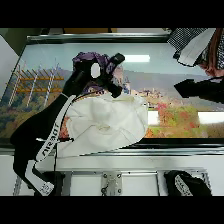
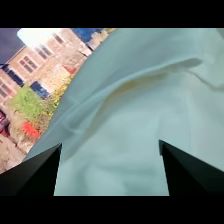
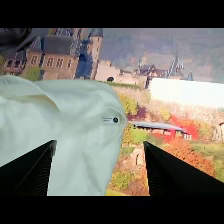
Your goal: Fold the clothes and pants, and hang the long-sleeved shirts on hangers.
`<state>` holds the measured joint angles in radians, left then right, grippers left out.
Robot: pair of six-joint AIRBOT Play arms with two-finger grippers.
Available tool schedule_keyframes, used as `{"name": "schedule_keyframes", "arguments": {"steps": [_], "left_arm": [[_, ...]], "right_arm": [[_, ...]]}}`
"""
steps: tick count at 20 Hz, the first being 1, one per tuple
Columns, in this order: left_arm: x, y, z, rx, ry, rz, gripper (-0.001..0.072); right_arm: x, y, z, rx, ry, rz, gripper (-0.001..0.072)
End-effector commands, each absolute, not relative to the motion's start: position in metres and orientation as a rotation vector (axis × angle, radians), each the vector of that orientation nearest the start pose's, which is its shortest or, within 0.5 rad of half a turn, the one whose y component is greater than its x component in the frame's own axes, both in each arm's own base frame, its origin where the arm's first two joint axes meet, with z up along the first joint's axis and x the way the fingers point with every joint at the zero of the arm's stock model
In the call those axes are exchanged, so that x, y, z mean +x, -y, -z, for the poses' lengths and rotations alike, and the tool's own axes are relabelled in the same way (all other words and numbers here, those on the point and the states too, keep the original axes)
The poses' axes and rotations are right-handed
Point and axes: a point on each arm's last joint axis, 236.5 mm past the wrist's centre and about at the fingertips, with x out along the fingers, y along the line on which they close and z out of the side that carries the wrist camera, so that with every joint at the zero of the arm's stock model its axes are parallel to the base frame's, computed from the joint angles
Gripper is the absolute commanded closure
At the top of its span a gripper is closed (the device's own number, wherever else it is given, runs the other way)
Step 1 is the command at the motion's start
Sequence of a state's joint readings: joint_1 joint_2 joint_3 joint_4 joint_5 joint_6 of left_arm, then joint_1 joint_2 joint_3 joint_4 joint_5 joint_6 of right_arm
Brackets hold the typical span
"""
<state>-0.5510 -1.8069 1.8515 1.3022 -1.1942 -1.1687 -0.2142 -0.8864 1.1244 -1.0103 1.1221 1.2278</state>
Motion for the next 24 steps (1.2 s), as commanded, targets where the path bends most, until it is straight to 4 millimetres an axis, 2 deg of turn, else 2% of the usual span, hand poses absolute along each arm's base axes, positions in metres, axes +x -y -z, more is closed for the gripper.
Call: {"name": "schedule_keyframes", "arguments": {"steps": [1, 4, 6, 8, 10, 11, 12, 13, 16, 19, 23, 24], "left_arm": [[0.428, 0.356, 0.012, 0.598, -0.97, 1.074, 0.0049], [0.44, 0.366, 0.033, 0.593, -0.946, 1.056, 0.0049], [0.447, 0.365, 0.046, 0.585, -0.95, 1.04, 0.0049], [0.458, 0.369, 0.048, 0.55, -0.928, 1.004, 0.0049], [0.467, 0.373, 0.044, 0.51, -0.899, 0.969, 0.0057], [0.47, 0.374, 0.042, 0.49, -0.897, 0.955, 0.0295], [0.47, 0.373, 0.042, 0.479, -0.903, 0.948, 0.0569], [0.469, 0.373, 0.041, 0.473, -0.911, 0.947, 0.0684], [0.467, 0.374, 0.033, 0.473, -0.917, 0.956, 0.0684], [0.47, 0.376, 0.019, 0.473, -0.901, 0.962, 0.0684], [0.479, 0.368, -0.004, 0.449, -0.895, 0.945, 0.0684], [0.482, 0.364, -0.008, 0.437, -0.898, 0.935, 0.0684]], "right_arm": [[0.355, -0.04, -0.14, 0.243, -0.847, -0.306, 0.0103], [0.35, -0.041, -0.118, 0.263, -0.898, -0.304, 0.0103], [0.345, -0.042, -0.097, 0.283, -0.95, -0.304, 0.0103], [0.337, -0.043, -0.063, 0.317, -1.028, -0.298, 0.0103], [0.329, -0.043, -0.021, 0.361, -1.119, -0.28, 0.0103], [0.325, -0.044, 0.003, 0.386, -1.165, -0.267, 0.0103], [0.32, -0.047, 0.027, 0.401, -1.213, -0.259, 0.0103], [0.316, -0.052, 0.047, 0.413, -1.257, -0.258, 0.0103], [0.31, -0.087, 0.09, 0.426, -1.364, -0.307, 0.0103], [0.308, -0.123, 0.118, 0.395, -1.408, -0.354, 0.0103], [0.307, -0.146, 0.127, 0.341, -1.403, -0.391, 0.0113], [0.307, -0.147, 0.126, 0.338, -1.401, -0.394, 0.0215]]}}
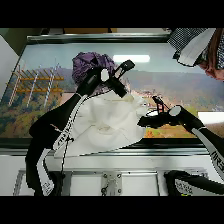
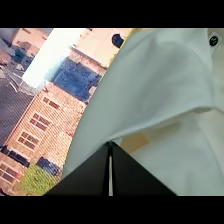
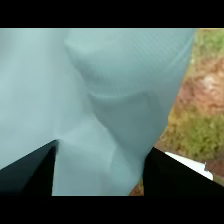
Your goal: Fold the clothes and pants, and hang the long-sleeved shirts on hangers.
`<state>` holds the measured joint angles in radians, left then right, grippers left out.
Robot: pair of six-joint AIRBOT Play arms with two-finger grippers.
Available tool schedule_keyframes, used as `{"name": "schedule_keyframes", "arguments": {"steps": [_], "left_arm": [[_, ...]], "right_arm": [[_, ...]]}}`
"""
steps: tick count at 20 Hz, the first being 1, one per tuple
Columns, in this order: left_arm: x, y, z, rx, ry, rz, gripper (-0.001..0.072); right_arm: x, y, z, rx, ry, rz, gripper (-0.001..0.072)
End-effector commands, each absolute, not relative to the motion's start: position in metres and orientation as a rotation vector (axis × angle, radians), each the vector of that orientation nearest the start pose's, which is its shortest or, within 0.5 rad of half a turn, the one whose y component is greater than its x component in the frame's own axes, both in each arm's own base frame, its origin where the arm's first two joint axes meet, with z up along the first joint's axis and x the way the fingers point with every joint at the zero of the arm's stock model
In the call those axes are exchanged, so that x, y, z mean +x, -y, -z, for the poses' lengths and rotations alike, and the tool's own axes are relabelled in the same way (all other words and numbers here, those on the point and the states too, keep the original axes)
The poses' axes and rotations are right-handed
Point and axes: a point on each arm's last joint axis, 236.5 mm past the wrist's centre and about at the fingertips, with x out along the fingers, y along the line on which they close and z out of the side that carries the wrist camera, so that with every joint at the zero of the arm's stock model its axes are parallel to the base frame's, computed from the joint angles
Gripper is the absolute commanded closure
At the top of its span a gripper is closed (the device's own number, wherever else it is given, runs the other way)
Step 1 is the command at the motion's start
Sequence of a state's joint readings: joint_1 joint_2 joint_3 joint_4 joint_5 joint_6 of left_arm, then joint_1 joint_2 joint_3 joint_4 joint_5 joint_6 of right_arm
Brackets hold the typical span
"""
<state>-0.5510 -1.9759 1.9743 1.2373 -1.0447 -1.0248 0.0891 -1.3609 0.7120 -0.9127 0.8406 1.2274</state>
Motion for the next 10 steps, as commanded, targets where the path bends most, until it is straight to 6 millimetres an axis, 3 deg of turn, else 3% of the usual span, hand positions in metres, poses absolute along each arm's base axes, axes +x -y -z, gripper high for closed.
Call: {"name": "schedule_keyframes", "arguments": {"steps": [1, 2, 3, 4, 5, 8, 10], "left_arm": [[0.483, 0.36, -0.009, 0.434, -0.908, 0.934, 0.0684], [0.48, 0.354, -0.006, 0.437, -0.931, 0.937, 0.0683], [0.475, 0.349, -0.001, 0.45, -0.963, 0.948, 0.0539], [0.472, 0.347, 0.001, 0.456, -0.976, 0.96, 0.0168], [0.472, 0.345, 0.003, 0.47, -0.976, 0.968, 0.0075], [0.47, 0.336, 0.009, 0.57, -0.942, 1.062, 0.0079], [0.479, 0.331, 0.017, 0.558, -0.937, 1.058, 0.0079]], "right_arm": [[0.307, -0.147, 0.125, 0.337, -1.4, -0.394, 0.0329], [0.308, -0.147, 0.124, 0.338, -1.397, -0.394, 0.0366], [0.308, -0.147, 0.124, 0.338, -1.395, -0.394, 0.0366], [0.308, -0.147, 0.124, 0.338, -1.395, -0.395, 0.0365], [0.308, -0.147, 0.124, 0.339, -1.396, -0.395, 0.0365], [0.304, -0.149, 0.123, 0.344, -1.413, -0.405, 0.0364], [0.3, -0.152, 0.122, 0.357, -1.429, -0.415, 0.0363]]}}
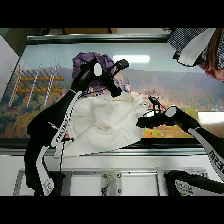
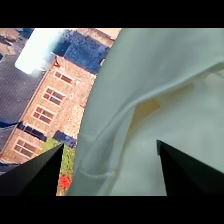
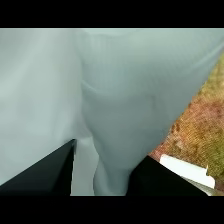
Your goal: Fold the clothes and pants, and hang the long-sleeved shirts on hangers.
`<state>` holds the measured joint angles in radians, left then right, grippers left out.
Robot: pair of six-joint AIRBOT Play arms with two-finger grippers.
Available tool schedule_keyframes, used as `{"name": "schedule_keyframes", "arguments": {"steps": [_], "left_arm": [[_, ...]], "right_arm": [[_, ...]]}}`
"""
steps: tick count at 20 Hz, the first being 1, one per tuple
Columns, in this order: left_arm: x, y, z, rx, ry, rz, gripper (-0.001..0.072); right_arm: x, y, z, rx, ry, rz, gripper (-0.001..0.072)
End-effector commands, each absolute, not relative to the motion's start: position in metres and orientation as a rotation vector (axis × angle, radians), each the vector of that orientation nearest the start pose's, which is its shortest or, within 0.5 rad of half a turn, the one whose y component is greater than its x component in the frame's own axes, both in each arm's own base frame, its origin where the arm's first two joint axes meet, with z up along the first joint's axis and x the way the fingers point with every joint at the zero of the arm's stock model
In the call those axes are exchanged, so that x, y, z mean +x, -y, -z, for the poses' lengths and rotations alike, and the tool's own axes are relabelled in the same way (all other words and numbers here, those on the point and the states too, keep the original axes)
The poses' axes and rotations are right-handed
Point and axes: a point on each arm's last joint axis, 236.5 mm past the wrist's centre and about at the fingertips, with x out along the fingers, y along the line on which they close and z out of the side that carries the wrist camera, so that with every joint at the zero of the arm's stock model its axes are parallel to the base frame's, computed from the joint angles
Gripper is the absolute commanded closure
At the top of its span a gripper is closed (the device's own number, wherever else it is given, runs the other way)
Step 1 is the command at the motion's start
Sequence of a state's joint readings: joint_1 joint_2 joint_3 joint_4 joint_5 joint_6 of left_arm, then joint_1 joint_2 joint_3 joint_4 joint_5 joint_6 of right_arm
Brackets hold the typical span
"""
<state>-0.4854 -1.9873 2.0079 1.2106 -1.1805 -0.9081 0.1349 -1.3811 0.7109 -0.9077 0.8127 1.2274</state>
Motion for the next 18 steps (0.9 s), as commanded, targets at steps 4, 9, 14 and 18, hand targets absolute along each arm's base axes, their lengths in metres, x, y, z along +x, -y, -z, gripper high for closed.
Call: {"name": "schedule_keyframes", "arguments": {"steps": [4, 9, 14, 18], "left_arm": [[0.485, 0.324, 0.043, 0.575, -0.954, 1.073, 0.008], [0.492, 0.326, 0.076, 0.573, -0.975, 1.067, 0.008], [0.499, 0.328, 0.062, 0.486, -0.994, 1.001, 0.0684], [0.508, 0.319, 0.009, 0.525, -0.909, 0.94, 0.0686]], "right_arm": [[0.296, -0.154, 0.121, 0.366, -1.442, -0.423, 0.0363], [0.298, -0.159, 0.118, 0.404, -1.435, -0.425, 0.0363], [0.298, -0.159, 0.118, 0.403, -1.435, -0.425, 0.0364], [0.308, -0.155, 0.102, 0.354, -1.388, -0.455, 0.0692]]}}
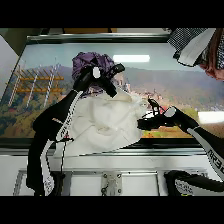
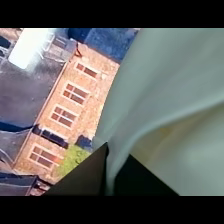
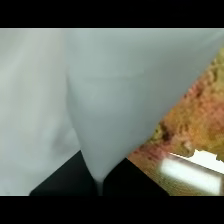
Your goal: Fold the clothes and pants, and hang the long-sleeved shirts on hangers.
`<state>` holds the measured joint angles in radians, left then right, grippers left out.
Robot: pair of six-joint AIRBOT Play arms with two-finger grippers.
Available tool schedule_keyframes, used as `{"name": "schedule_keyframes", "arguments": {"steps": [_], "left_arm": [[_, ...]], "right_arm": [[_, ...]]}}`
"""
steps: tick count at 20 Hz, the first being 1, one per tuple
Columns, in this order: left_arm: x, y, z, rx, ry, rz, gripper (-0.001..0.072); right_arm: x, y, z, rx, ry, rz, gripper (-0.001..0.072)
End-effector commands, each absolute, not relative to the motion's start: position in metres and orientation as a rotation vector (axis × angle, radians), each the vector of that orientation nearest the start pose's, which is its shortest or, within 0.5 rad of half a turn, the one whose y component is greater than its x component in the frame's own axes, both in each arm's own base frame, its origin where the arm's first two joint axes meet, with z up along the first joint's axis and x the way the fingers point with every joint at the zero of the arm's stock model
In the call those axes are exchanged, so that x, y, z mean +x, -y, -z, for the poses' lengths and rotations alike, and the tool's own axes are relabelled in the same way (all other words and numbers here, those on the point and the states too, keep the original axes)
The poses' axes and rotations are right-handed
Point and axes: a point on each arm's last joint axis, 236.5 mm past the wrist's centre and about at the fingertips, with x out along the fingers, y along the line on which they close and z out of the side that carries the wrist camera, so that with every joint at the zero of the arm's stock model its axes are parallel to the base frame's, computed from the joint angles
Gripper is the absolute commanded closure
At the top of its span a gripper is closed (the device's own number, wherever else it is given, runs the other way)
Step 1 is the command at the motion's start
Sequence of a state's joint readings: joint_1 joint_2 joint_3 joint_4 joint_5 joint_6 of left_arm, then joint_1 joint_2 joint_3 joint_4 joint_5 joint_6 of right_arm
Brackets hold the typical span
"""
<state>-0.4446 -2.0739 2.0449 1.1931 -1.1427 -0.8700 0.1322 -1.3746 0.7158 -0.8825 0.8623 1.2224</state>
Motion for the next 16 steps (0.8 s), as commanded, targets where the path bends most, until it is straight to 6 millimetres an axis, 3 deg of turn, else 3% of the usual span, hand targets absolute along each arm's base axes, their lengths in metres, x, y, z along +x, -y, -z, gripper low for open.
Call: {"name": "schedule_keyframes", "arguments": {"steps": [1, 2, 4, 7, 9, 10, 12, 13, 14, 16], "left_arm": [[0.513, 0.311, -0.016, 0.552, -0.867, 0.9, 0.0685], [0.516, 0.304, -0.051, 0.569, -0.806, 0.862, 0.0685], [0.507, 0.295, -0.136, 0.559, -0.663, 0.811, 0.0685], [0.457, 0.279, -0.277, 0.472, -0.433, 0.762, 0.0685], [0.406, 0.268, -0.36, 0.406, -0.279, 0.748, 0.0684], [0.377, 0.262, -0.397, 0.361, -0.201, 0.748, 0.0684], [0.327, 0.252, -0.452, 0.308, -0.07, 0.761, 0.0684], [0.304, 0.246, -0.473, 0.29, -0.005, 0.769, 0.0684], [0.287, 0.241, -0.488, 0.276, 0.047, 0.775, 0.0684], [0.265, 0.229, -0.503, 0.223, 0.098, 0.77, 0.0685]], "right_arm": [[0.318, -0.148, 0.086, 0.314, -1.352, -0.466, 0.0692], [0.33, -0.141, 0.064, 0.266, -1.308, -0.478, 0.0693], [0.357, -0.124, -0.007, 0.151, -1.178, -0.498, 0.0694], [0.384, -0.106, -0.168, 0.009, -0.859, -0.498, 0.0694], [0.375, -0.107, -0.286, -0.041, -0.592, -0.49, 0.0694], [0.364, -0.107, -0.335, -0.045, -0.479, -0.48, 0.0694], [0.331, -0.106, -0.412, -0.043, -0.296, -0.464, 0.0694], [0.314, -0.106, -0.439, -0.044, -0.228, -0.46, 0.0694], [0.298, -0.105, -0.461, -0.039, -0.172, -0.457, 0.0694], [0.277, -0.104, -0.482, -0.011, -0.117, -0.449, 0.0694]]}}
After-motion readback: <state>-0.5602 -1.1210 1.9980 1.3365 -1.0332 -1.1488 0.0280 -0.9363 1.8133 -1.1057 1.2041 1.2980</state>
